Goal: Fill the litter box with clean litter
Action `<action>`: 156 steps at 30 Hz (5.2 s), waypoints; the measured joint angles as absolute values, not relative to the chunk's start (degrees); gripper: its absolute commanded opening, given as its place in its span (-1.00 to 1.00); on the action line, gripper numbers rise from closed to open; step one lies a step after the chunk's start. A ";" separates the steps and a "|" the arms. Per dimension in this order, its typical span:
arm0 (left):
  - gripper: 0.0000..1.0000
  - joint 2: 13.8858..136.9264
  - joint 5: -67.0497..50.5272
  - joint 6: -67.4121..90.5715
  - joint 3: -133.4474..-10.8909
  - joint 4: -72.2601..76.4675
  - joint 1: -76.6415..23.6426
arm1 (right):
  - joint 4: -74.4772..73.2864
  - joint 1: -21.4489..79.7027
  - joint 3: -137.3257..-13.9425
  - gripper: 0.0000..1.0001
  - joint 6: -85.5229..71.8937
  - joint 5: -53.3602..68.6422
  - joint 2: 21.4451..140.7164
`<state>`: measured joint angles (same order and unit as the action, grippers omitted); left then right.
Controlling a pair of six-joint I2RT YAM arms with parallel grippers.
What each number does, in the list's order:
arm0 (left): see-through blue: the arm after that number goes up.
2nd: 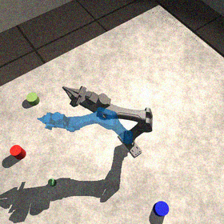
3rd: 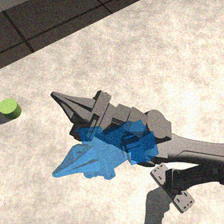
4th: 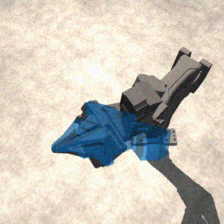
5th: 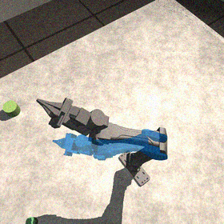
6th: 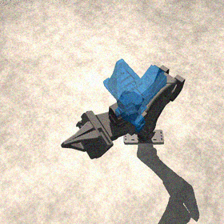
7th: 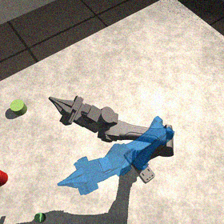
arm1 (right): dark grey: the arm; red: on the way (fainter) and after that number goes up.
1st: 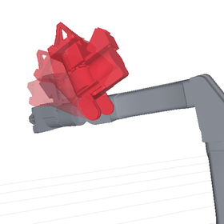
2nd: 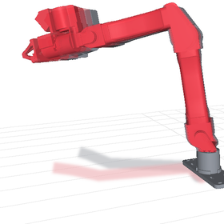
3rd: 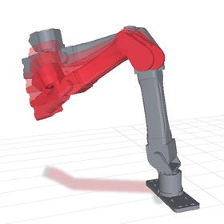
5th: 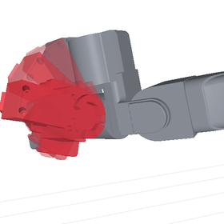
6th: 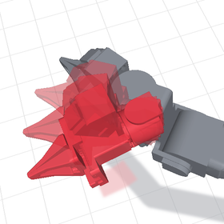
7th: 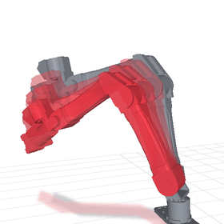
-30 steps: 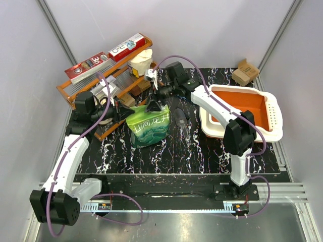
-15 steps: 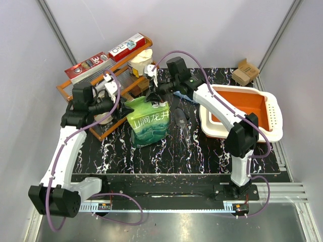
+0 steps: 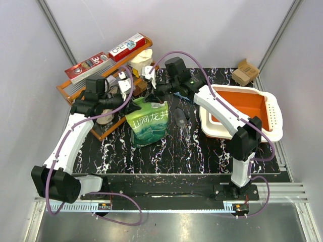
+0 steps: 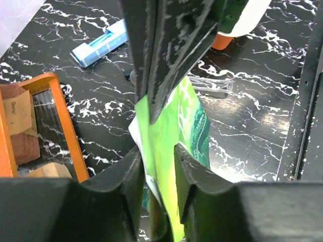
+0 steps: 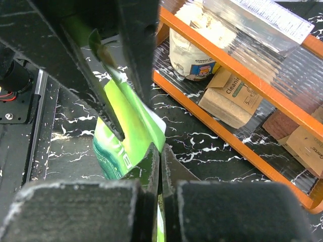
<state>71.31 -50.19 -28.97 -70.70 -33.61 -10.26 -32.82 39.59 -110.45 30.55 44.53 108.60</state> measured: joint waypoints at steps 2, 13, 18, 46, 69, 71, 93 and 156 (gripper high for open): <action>-0.87 71.50 -50.59 -28.14 -70.91 -33.39 -11.20 | -32.71 39.64 -110.43 -0.36 29.39 43.86 108.49; -1.00 65.39 -49.47 -20.01 -65.67 -28.67 -11.42 | -27.14 32.93 -108.75 0.65 9.54 33.39 101.80; -1.00 62.48 -49.01 -21.04 -63.57 -28.21 -11.79 | -36.32 30.98 -116.73 0.72 5.91 29.54 106.28; -1.00 59.00 -46.24 -21.43 -59.29 -22.90 -12.84 | -62.50 36.80 -120.36 0.57 1.34 14.13 117.01; -1.00 60.55 -41.71 -33.56 -61.12 -23.16 -13.74 | -73.19 38.11 -140.27 -1.00 0.86 14.48 122.98; -1.00 61.19 -41.19 -35.42 -62.11 -24.16 -13.74 | -73.17 38.13 -141.58 -1.00 1.58 14.39 123.81; -0.99 62.63 -36.16 -32.60 -63.26 -21.15 -13.76 | -73.08 37.98 -152.35 -1.00 4.71 12.45 129.43; 0.87 55.09 -28.32 -19.46 -63.59 -12.32 -13.72 | -46.54 38.57 -75.33 -0.72 0.51 0.45 111.33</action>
